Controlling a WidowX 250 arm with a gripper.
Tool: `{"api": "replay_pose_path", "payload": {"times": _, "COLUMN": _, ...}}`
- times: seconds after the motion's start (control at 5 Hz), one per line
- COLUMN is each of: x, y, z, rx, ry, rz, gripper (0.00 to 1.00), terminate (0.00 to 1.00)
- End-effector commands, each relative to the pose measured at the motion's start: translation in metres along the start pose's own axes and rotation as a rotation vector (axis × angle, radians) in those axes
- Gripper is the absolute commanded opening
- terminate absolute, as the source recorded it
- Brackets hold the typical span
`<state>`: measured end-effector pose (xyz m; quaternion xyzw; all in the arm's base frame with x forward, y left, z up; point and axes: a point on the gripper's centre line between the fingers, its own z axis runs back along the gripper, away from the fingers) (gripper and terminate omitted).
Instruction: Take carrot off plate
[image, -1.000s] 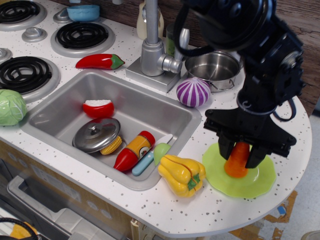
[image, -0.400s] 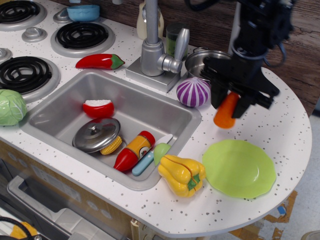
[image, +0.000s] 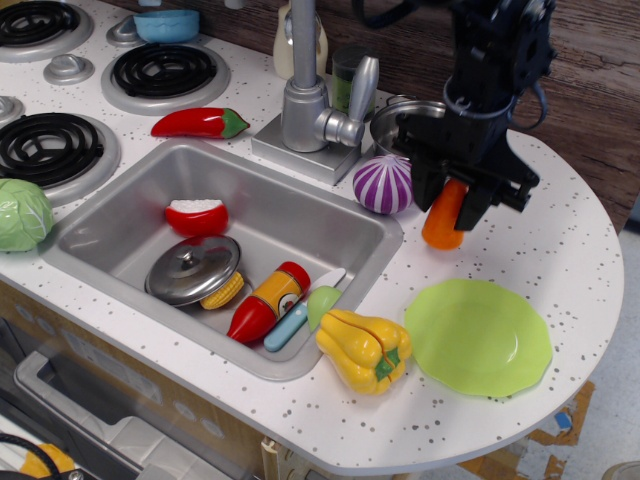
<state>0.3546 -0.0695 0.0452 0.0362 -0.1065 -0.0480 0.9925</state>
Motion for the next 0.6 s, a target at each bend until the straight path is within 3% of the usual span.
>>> {"api": "replay_pose_path", "payload": {"times": 0.0, "x": 0.0051, "y": -0.0006, "z": 0.0087, "rx": -0.018, "ry": -0.075, "rz": 0.007, "gripper": 1.00, "terminate": 0.00}}
{"api": "replay_pose_path", "payload": {"times": 0.2, "x": 0.0051, "y": -0.0006, "z": 0.0087, "rx": -0.018, "ry": -0.075, "rz": 0.007, "gripper": 1.00, "terminate": 0.00}}
{"api": "replay_pose_path", "payload": {"times": 0.4, "x": 0.0051, "y": -0.0006, "z": 0.0087, "rx": -0.018, "ry": -0.075, "rz": 0.007, "gripper": 1.00, "terminate": 1.00}}
